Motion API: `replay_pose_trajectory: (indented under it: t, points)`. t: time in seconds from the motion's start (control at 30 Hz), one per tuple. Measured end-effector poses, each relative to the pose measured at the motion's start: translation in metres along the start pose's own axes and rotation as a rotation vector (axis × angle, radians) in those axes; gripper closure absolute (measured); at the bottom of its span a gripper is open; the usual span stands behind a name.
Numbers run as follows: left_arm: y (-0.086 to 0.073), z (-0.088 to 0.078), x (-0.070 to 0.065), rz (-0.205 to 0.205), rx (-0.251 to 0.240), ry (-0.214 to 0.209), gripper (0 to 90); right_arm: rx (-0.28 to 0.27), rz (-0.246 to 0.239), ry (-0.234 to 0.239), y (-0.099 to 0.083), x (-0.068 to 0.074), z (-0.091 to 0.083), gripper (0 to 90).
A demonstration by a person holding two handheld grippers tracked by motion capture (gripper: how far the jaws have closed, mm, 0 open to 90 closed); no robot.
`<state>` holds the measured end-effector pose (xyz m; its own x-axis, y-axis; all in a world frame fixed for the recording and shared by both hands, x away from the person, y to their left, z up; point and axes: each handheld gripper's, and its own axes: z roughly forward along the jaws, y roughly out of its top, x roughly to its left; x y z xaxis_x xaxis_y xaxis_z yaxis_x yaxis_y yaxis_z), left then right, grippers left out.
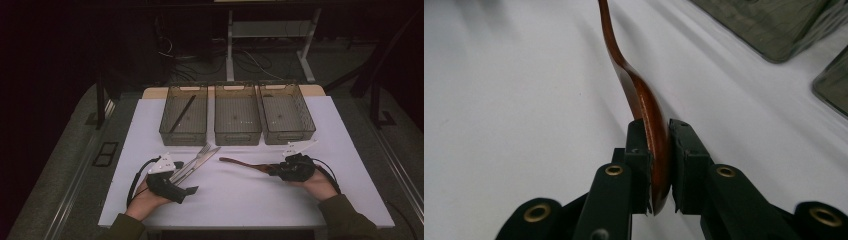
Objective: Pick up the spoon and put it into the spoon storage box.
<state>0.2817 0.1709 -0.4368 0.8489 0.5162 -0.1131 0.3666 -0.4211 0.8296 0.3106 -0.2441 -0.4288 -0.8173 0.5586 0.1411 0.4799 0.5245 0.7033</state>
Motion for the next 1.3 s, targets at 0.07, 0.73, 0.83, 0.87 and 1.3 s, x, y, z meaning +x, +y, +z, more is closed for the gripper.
replay_pose_trajectory:
  t: [0.07, 0.73, 0.83, 0.87, 1.3]
  points:
    - [0.000, 0.000, -0.001, 0.001, -0.001, -0.001, 0.0, -0.010, 0.007, -0.007, 0.001, 0.000, -0.002, 78.5]
    - [0.000, -0.001, 0.001, -0.006, -0.013, 0.001, 0.0, -0.107, 0.082, -0.084, 0.013, -0.007, -0.034, 78.5]
    - [0.000, -0.001, 0.001, -0.008, -0.015, 0.002, 0.0, -0.123, 0.091, -0.108, 0.017, -0.009, -0.039, 78.5]
    - [0.000, -0.001, 0.001, -0.008, -0.015, 0.002, 0.0, -0.127, 0.094, -0.113, 0.019, -0.011, -0.040, 78.6]
    - [0.000, 0.000, 0.002, -0.010, -0.014, 0.004, 0.0, -0.166, 0.136, -0.174, 0.042, -0.026, -0.042, 78.6]
